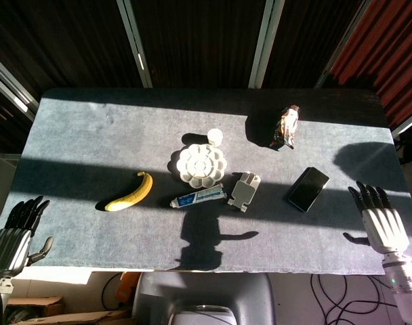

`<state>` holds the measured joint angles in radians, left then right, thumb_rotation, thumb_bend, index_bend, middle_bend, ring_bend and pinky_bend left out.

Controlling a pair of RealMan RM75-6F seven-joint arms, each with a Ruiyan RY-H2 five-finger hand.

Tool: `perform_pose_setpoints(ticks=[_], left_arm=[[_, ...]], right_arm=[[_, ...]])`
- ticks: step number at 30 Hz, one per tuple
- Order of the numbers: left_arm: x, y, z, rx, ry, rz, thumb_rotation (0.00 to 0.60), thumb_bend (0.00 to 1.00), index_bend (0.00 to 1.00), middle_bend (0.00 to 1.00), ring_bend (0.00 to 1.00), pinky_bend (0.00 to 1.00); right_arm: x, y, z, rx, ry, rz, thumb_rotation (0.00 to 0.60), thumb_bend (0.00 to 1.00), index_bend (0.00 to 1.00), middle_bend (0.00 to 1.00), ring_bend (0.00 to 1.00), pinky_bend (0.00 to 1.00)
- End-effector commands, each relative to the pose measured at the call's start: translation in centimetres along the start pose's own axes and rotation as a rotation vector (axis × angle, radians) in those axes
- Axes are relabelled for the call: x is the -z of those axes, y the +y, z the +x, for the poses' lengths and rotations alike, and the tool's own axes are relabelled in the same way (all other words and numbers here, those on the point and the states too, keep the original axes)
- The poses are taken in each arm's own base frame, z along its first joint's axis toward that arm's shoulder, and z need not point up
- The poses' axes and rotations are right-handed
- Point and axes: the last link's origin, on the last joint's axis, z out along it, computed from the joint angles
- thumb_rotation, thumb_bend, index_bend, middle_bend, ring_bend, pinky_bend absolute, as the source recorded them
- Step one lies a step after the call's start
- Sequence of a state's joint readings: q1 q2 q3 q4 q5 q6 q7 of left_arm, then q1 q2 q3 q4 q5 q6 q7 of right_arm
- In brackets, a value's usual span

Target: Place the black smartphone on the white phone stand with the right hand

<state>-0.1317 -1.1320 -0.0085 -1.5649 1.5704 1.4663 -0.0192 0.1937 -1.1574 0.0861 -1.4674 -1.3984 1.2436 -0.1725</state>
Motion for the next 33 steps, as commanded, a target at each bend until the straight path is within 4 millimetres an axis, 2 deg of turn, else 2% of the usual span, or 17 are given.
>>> perform_pose_setpoints(ticks=[1, 3, 7, 9, 10, 13, 16, 19, 26, 33], left_arm=[[-0.1, -0.2, 0.0, -0.015, 0.006, 0.019, 0.600, 0.38, 0.00, 0.00, 0.00, 0.00], [-0.1, -0.2, 0.0, -0.026, 0.011, 0.032, 0.600, 0.38, 0.00, 0.00, 0.00, 0.00], [0.0, -0.2, 0.0, -0.027, 0.009, 0.038, 0.600, 0.38, 0.00, 0.00, 0.00, 0.00], [0.1, -0.3, 0.0, -0.029, 0.004, 0.046, 0.600, 0.39, 0.00, 0.00, 0.00, 0.00], [0.1, -0.3, 0.0, -0.035, 0.003, 0.050, 0.600, 0.40, 0.00, 0.00, 0.00, 0.00], [0.4, -0.4, -0.1, -0.045, -0.003, 0.055, 0.600, 0.40, 0.00, 0.00, 0.00, 0.00], [0.4, -0.4, 0.0, -0.041, 0.001, 0.049, 0.600, 0.40, 0.00, 0.00, 0.00, 0.00], [0.5, -0.5, 0.1, -0.040, 0.012, 0.047, 0.600, 0.40, 0.00, 0.00, 0.00, 0.00], [0.5, -0.5, -0.1, -0.039, 0.006, 0.051, 0.600, 0.40, 0.00, 0.00, 0.00, 0.00], [0.7, -0.6, 0.1, -0.037, 0.016, 0.052, 0.600, 0.40, 0.00, 0.00, 0.00, 0.00]], right_arm=[[-6.5, 1.2, 0.0, 0.074, -0.036, -0.006, 0.600, 0.23, 0.04, 0.01, 0.00, 0.00], [-9.0, 1.3, -0.4, 0.097, -0.073, -0.002, 0.600, 0.25, 0.12, 0.04, 0.00, 0.00], [-10.6, 1.3, -0.6, 0.126, -0.098, 0.003, 0.600, 0.46, 0.26, 0.09, 0.00, 0.01], [-12.5, 1.0, -0.6, 0.204, -0.107, 0.022, 0.600, 0.60, 0.33, 0.12, 0.00, 0.01], [-13.7, 0.8, -0.7, 0.238, -0.117, 0.025, 0.600, 0.64, 0.36, 0.13, 0.00, 0.01], [-17.0, -0.9, -1.7, 0.276, -0.202, 0.037, 0.600, 0.69, 0.37, 0.13, 0.00, 0.01], [-18.5, -2.3, -2.6, 0.242, -0.230, 0.038, 0.600, 0.77, 0.38, 0.13, 0.00, 0.01], [-19.2, -3.3, -3.3, 0.250, -0.244, 0.052, 0.600, 0.82, 0.39, 0.13, 0.00, 0.01], [-20.1, -5.4, -3.9, 0.235, -0.250, 0.095, 0.600, 0.83, 0.37, 0.13, 0.00, 0.01], [-20.3, -5.4, -4.3, 0.258, -0.262, 0.097, 0.600, 0.83, 0.40, 0.13, 0.00, 0.01]])
